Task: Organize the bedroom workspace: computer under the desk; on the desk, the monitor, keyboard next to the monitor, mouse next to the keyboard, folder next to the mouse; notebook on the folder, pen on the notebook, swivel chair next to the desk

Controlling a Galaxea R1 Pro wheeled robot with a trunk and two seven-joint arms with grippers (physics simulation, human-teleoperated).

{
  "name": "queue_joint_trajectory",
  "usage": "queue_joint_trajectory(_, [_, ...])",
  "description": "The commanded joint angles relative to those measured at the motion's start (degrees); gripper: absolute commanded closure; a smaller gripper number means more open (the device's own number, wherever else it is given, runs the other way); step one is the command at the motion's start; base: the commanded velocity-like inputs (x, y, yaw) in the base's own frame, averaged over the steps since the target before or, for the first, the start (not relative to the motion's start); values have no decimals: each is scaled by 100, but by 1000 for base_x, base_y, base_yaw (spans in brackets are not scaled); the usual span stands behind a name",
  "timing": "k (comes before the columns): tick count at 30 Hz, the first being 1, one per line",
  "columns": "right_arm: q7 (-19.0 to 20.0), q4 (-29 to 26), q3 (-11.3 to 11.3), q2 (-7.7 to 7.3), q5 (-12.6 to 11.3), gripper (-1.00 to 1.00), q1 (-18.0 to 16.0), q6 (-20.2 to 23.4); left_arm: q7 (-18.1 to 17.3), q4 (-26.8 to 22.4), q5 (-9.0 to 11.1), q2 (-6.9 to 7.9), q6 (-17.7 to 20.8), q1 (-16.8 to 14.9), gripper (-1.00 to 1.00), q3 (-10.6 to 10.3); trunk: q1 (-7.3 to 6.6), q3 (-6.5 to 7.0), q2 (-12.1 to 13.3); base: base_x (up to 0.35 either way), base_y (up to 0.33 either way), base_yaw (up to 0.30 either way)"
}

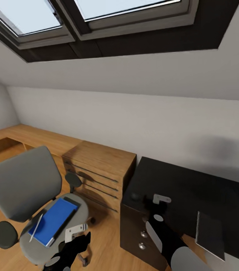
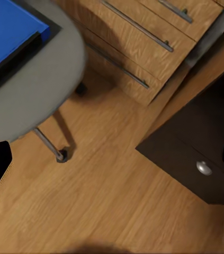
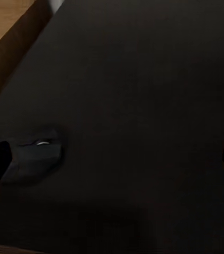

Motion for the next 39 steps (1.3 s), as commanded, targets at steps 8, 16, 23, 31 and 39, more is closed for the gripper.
queue_joint_trajectory(8, [-18,43,38,12,-57,-100,6,-144,30,-38,65,4,12,-1,-100,85,5,-7,-6,290,186,0])
queue_joint_trajectory(16, [245,43,46,-19,-21,-100,6,-150,9,-402,84,-3,28,-1,-100,524,5,-7,-6,85,23,0])
queue_joint_trajectory(23, [569,38,60,-44,33,-100,35,-155,7,-866,101,-16,26,-1,-100,775,49,-43,-86,2,1,0])
queue_joint_trajectory(31, [1331,514,49,-340,307,-100,28,-151,7,-884,113,-39,28,-1,-100,978,225,-187,-407,0,0,0])
queue_joint_trajectory(39, [1505,904,55,-400,677,-100,7,-128,7,-879,122,-48,30,-1,-100,958,400,-330,-728,0,0,0])
